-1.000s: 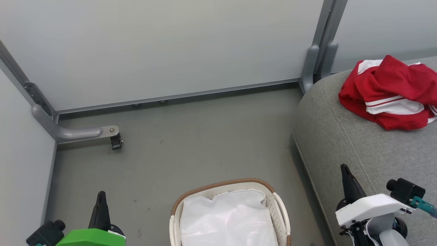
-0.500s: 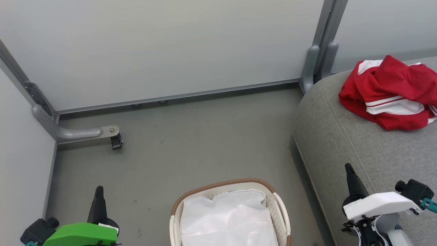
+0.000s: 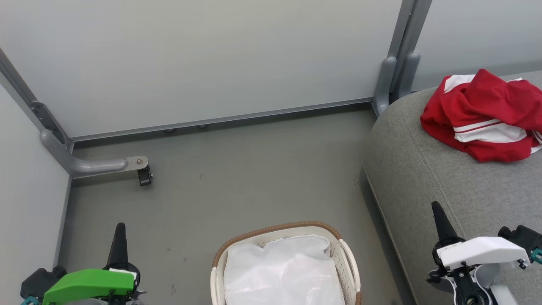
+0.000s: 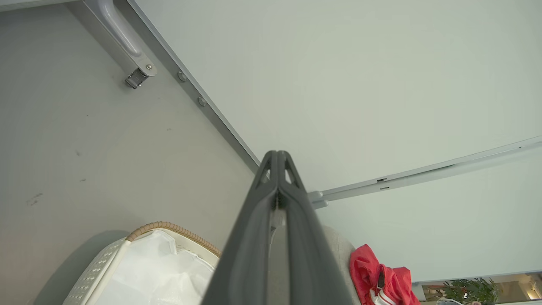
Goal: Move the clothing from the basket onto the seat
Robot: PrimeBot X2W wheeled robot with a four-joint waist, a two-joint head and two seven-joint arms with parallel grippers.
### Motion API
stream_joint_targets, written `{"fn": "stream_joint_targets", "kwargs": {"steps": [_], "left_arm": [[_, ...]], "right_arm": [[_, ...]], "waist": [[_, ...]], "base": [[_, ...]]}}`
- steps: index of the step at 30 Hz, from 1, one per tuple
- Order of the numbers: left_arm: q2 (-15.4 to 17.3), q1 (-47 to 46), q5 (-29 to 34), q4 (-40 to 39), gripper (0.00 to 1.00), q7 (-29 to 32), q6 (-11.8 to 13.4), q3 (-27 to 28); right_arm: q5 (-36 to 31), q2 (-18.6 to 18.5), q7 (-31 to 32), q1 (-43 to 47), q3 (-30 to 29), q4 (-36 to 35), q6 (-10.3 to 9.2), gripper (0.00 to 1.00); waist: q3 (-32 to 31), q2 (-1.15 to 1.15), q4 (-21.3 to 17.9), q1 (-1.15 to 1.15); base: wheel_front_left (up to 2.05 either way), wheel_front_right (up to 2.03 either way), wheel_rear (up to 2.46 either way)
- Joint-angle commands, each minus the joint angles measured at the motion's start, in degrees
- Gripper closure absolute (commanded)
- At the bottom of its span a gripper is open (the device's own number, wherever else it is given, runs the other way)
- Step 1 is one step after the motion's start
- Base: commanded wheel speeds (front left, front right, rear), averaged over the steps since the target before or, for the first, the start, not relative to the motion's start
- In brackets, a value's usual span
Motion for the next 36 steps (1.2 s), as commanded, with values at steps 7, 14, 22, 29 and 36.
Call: {"fn": "stream_joint_targets", "kwargs": {"steps": [7, 14, 22, 29, 36], "left_arm": [[0.24, -2.05, -4.28, -0.72, 1.00, 1.29, -0.44, 0.71], [0.26, -2.49, -7.63, -0.82, 1.00, 2.31, -0.56, 1.13], [0.27, -3.05, -11.17, -0.91, 1.00, 3.42, -0.58, 1.53], [0.29, -3.50, -14.07, -0.97, 1.00, 4.26, -0.69, 1.87], [0.30, -3.91, -16.73, -1.03, 1.00, 5.10, -0.77, 2.21]], "right_arm": [[5.02, -0.34, 1.29, -1.03, -0.82, -0.90, -0.04, 1.00], [8.86, -0.37, 2.31, -1.09, -1.34, -1.08, -0.04, 1.00], [12.94, -0.40, 3.40, -1.14, -1.86, -1.26, -0.04, 1.00], [16.30, -0.42, 4.24, -1.18, -2.29, -1.41, -0.05, 1.00], [19.40, -0.45, 5.09, -1.15, -2.72, -1.53, -0.05, 1.00]], "waist": [[-0.03, 0.32, 0.03, 0.00], [-0.05, 0.36, 0.05, 0.00], [-0.08, 0.39, 0.08, 0.00], [-0.10, 0.43, 0.11, 0.00], [-0.13, 0.46, 0.13, 0.00]], "base": [[0.00, 0.00, 0.00], [0.00, 0.00, 0.00], [0.00, 0.00, 0.00], [0.00, 0.00, 0.00], [0.00, 0.00, 0.00]]}}
